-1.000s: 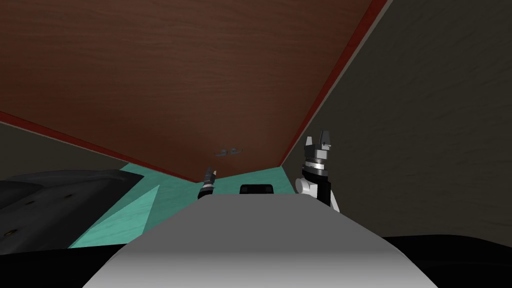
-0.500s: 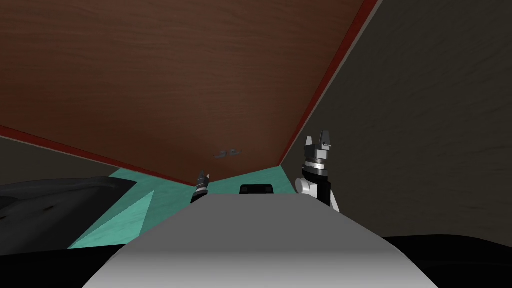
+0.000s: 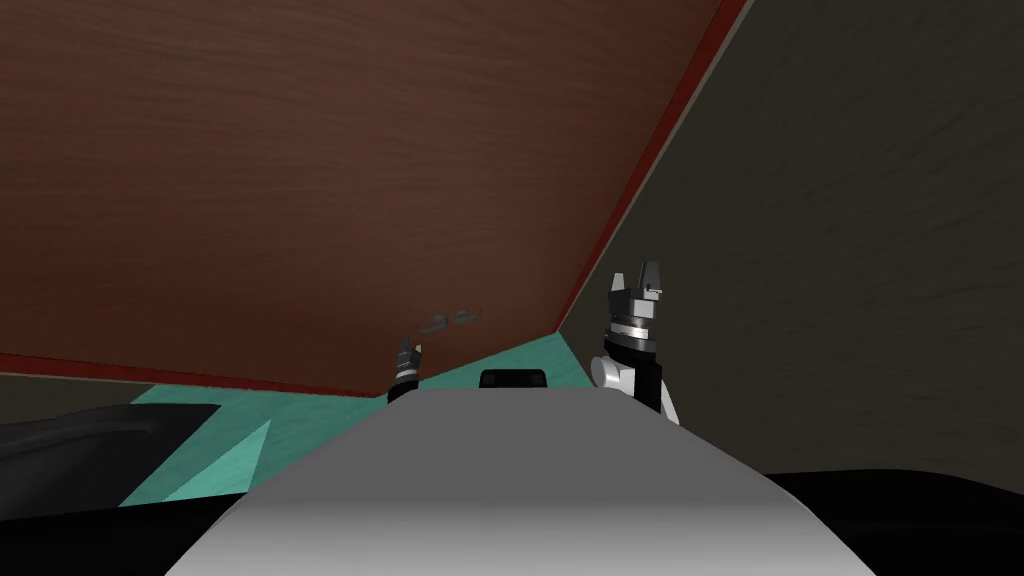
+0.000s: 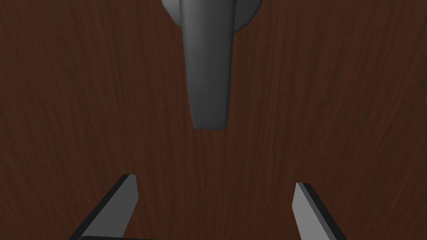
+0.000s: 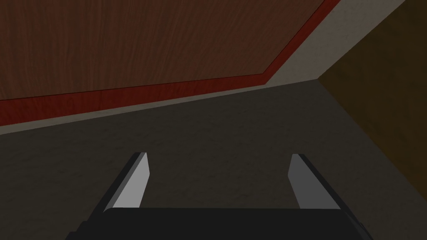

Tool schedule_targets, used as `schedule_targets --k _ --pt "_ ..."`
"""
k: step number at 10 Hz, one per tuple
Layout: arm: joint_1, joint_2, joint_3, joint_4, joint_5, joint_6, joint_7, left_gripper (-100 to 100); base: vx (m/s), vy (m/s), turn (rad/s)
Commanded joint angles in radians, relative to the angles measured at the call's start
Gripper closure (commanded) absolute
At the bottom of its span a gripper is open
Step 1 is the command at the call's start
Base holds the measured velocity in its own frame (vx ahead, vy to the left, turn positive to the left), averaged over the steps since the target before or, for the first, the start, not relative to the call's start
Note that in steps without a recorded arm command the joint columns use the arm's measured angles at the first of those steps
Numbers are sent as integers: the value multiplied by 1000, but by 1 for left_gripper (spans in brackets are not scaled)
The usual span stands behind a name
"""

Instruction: Pull the door open

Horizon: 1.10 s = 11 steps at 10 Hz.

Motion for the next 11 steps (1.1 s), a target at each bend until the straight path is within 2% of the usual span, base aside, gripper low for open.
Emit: schedule_targets --k 1,2,3,4,9,10,11 --pt "-18 -15 -17 -26 -7 5 1 -100 215 -50 -211" --pt "-18 -15 -17 -26 -7 5 1 -100 157 -61 -58" --pt "-24 -14 -16 -4 -7 -10 2 -100 61 -23 2" --pt "-24 -14 -16 -4 -7 -10 2 100 0 0 0" --pt "-24 -14 -16 -4 -7 -10 2 100 -12 3 -7" --pt "1 3 -1 6 0 -9 6 100 -129 15 55" --pt "1 3 -1 6 0 -9 6 100 -163 26 52"
